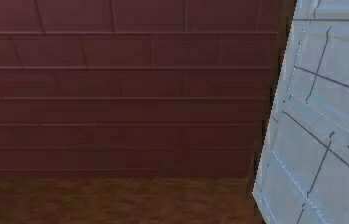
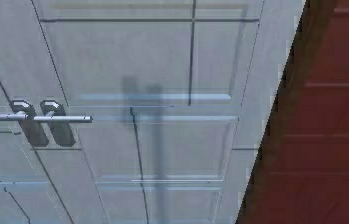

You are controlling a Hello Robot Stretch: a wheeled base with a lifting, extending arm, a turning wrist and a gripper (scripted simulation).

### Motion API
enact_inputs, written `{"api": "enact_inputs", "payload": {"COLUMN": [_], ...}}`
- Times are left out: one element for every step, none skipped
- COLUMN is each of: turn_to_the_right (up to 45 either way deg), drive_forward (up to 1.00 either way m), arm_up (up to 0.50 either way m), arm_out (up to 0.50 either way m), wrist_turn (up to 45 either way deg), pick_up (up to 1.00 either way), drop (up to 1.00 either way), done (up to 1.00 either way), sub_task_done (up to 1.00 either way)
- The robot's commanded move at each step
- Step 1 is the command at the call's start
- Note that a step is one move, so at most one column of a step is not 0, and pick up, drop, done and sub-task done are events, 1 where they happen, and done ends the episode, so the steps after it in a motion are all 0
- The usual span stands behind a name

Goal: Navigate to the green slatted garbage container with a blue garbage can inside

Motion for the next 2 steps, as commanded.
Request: {"api": "enact_inputs", "payload": {"turn_to_the_right": [-45.0, -36.0], "drive_forward": [0.0, 0.0], "arm_up": [0.0, 0.0], "arm_out": [0.0, 0.0], "wrist_turn": [0.0, 0.0], "pick_up": [0.0, 0.0], "drop": [0.0, 0.0], "done": [0.0, 0.0], "sub_task_done": [0.0, 0.0]}}
